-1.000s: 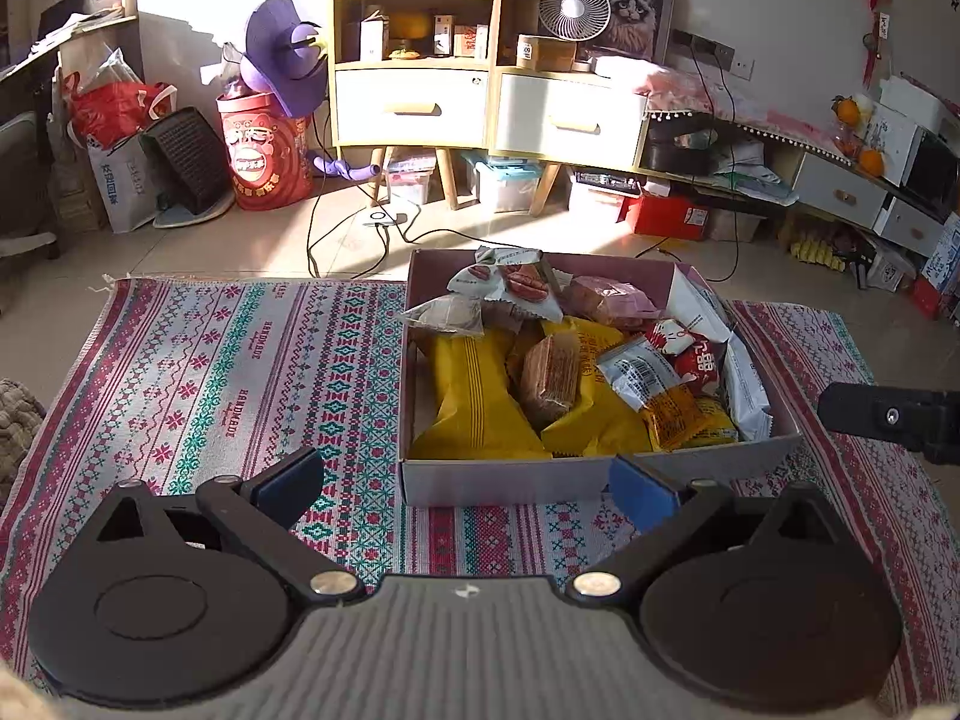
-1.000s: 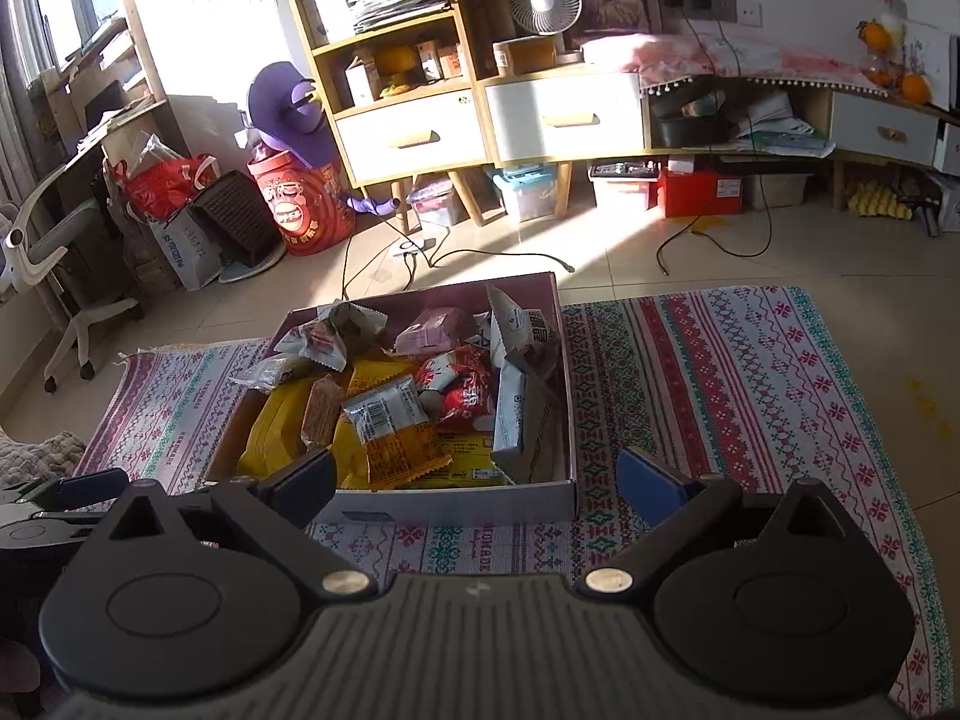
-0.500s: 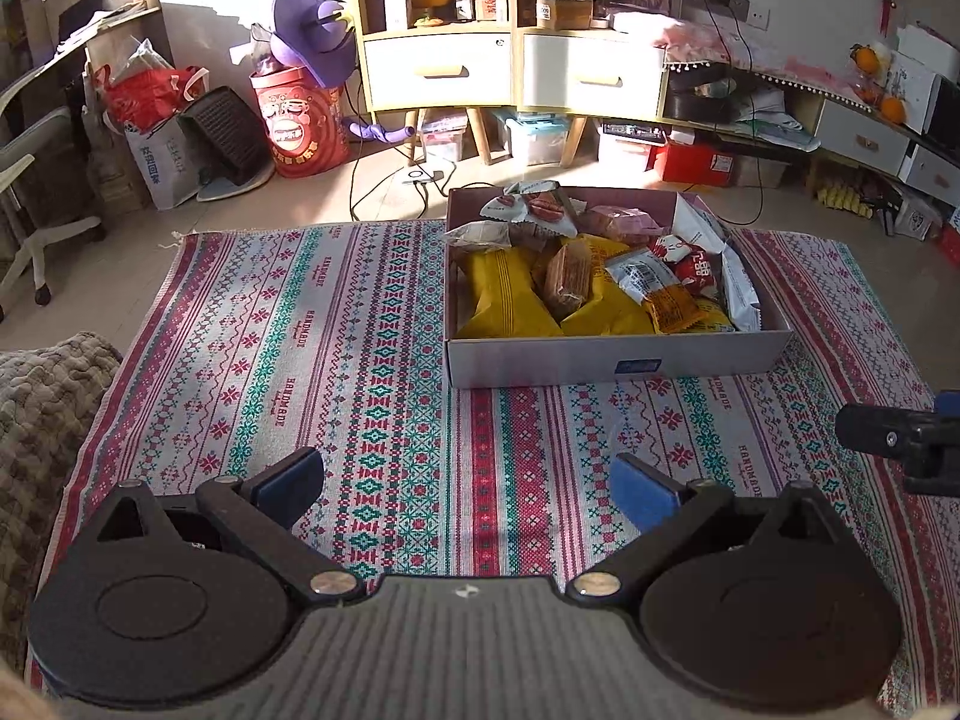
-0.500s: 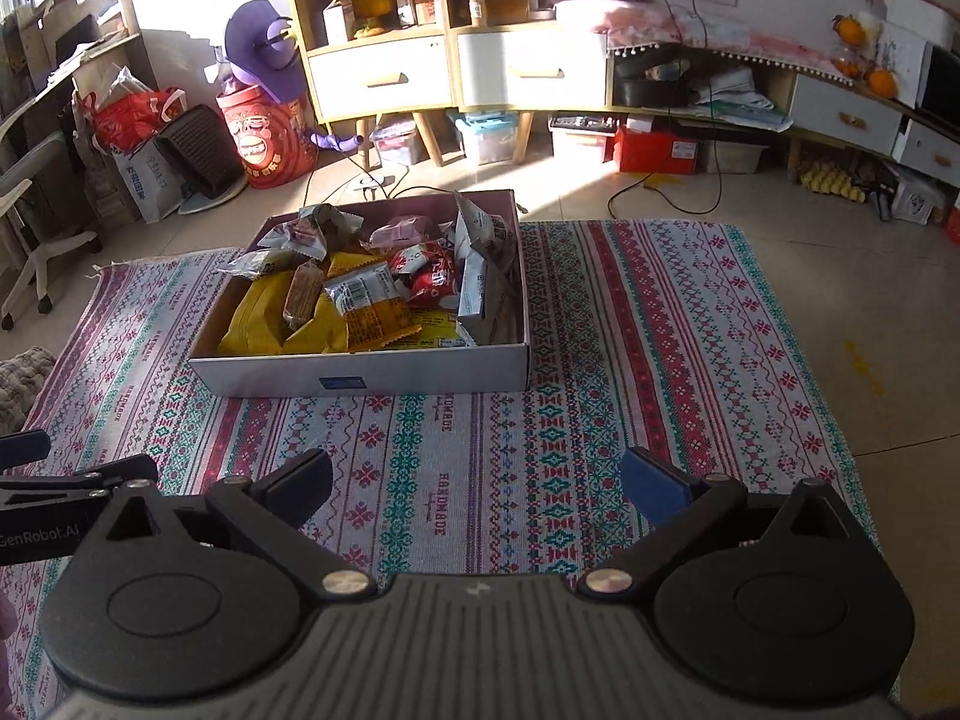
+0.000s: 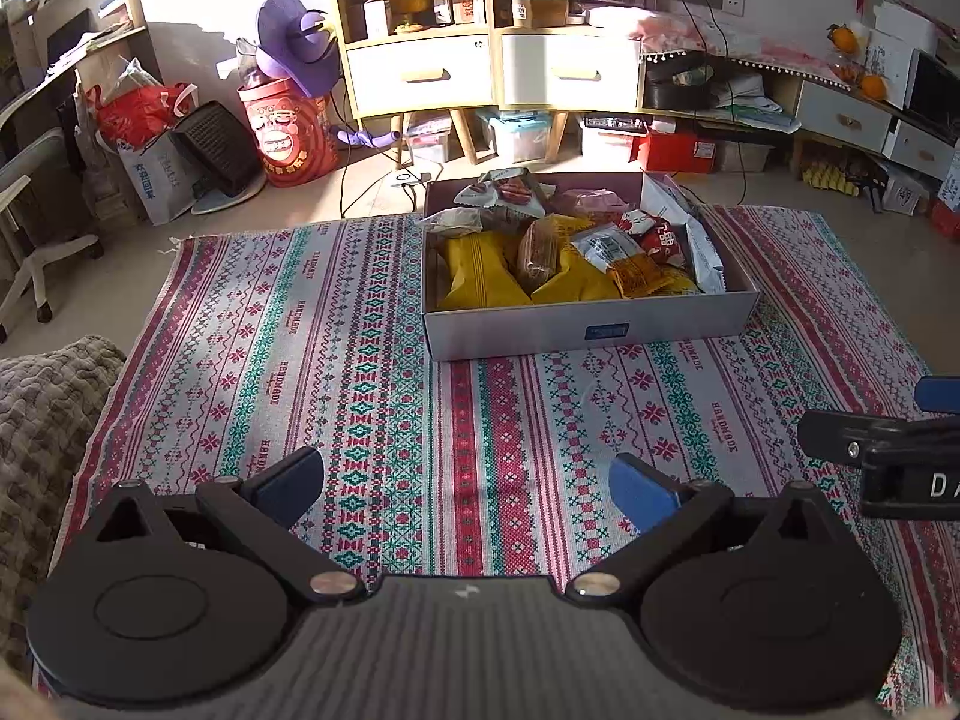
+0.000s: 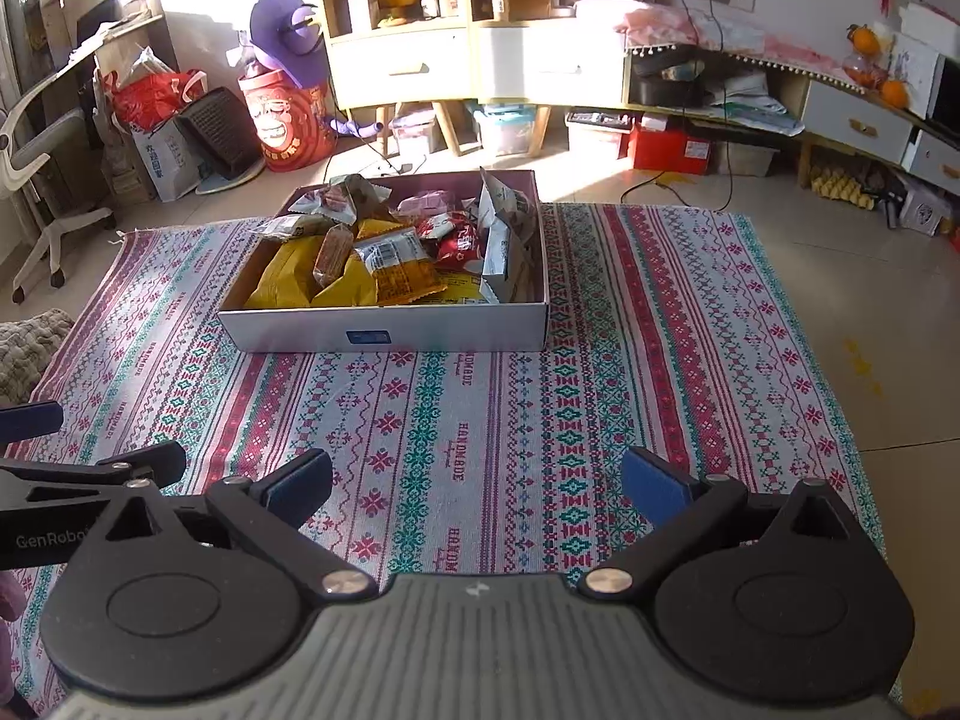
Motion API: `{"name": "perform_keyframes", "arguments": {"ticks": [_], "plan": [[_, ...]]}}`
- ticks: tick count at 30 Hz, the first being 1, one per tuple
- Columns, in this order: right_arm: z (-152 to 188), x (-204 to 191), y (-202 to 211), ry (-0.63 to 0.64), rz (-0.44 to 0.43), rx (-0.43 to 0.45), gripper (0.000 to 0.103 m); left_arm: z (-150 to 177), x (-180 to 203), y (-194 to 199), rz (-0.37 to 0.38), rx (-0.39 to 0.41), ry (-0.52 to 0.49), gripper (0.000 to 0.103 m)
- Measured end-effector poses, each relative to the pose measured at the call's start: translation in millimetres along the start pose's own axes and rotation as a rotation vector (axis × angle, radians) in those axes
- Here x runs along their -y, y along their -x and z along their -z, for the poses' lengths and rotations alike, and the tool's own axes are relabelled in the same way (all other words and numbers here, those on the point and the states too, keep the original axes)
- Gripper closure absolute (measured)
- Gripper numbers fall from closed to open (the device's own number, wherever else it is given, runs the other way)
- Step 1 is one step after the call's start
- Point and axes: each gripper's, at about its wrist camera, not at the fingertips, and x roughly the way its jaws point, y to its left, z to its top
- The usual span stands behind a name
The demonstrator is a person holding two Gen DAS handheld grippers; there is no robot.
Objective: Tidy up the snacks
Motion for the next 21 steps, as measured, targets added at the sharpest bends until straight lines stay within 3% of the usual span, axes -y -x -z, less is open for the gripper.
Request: {"name": "perform_keyframes", "arguments": {"ticks": [21], "plan": [[5.9,-7.2,-7.5,0.037,0.017,-0.031,0.001,3.2,3.3,-1.9,0.015,-0.025,0.013,0.0]]}}
